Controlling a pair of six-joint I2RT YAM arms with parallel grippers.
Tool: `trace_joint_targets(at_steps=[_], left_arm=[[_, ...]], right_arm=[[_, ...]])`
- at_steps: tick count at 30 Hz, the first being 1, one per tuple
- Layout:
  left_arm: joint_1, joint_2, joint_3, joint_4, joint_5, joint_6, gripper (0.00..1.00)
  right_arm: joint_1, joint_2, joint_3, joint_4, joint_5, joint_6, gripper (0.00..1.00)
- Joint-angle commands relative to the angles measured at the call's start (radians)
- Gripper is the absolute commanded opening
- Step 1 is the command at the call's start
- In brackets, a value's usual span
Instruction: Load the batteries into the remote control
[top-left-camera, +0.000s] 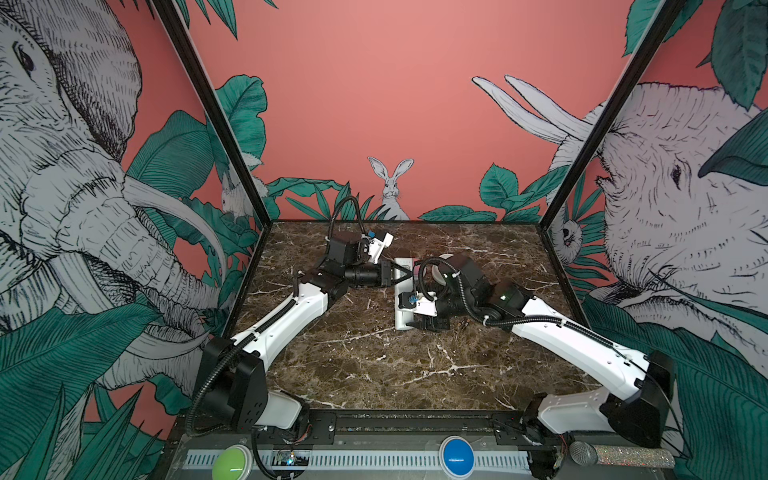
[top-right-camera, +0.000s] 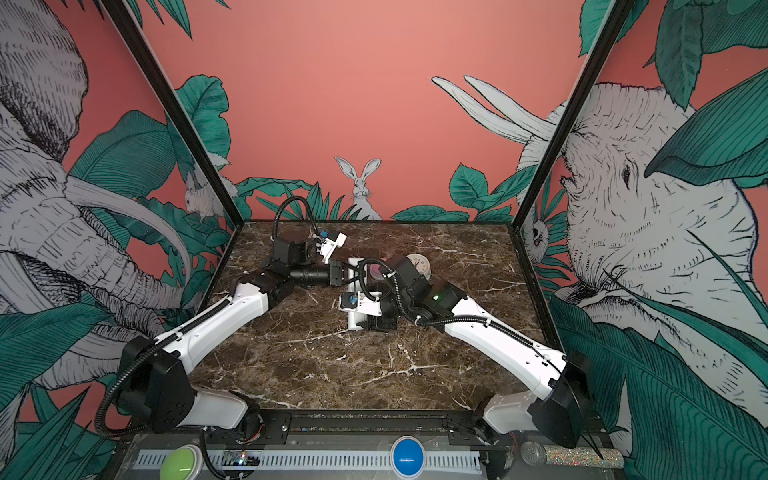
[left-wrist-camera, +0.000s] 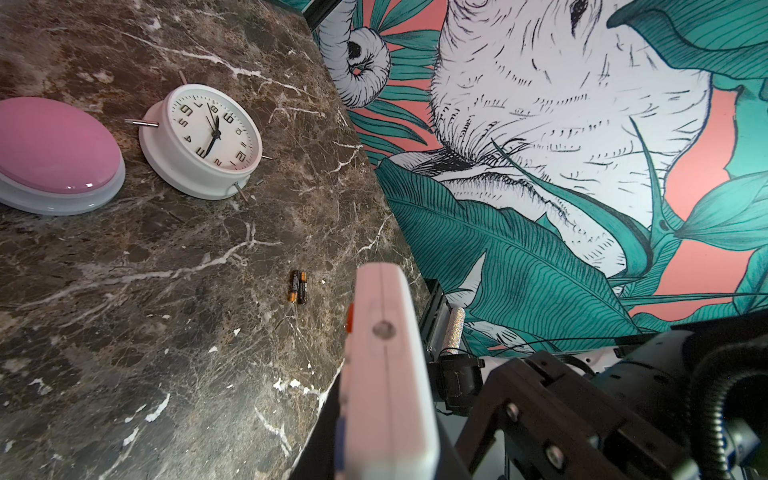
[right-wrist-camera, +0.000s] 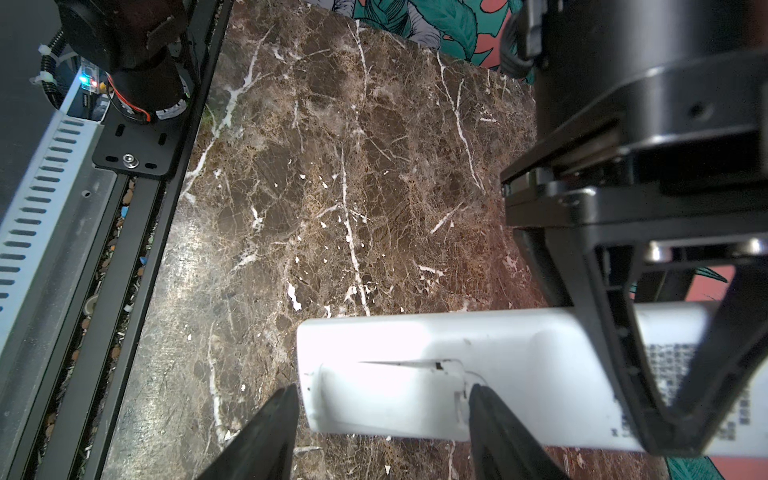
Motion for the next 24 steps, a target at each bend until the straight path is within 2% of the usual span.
trace_joint_targets(at_steps=[1,24], left_arm=[[0.009,-0.018,0.038,0.043,0.001,0.003,0.00],[0.009,-0.018,0.039,0.041,-0.005,0.006,0.00]], right_arm=[[0.011,-0.015,-0.004,-0.014,-0.014,-0.006,0.68],[0.012,-0.043,-0.018,0.093,0.055,0.065,0.80]])
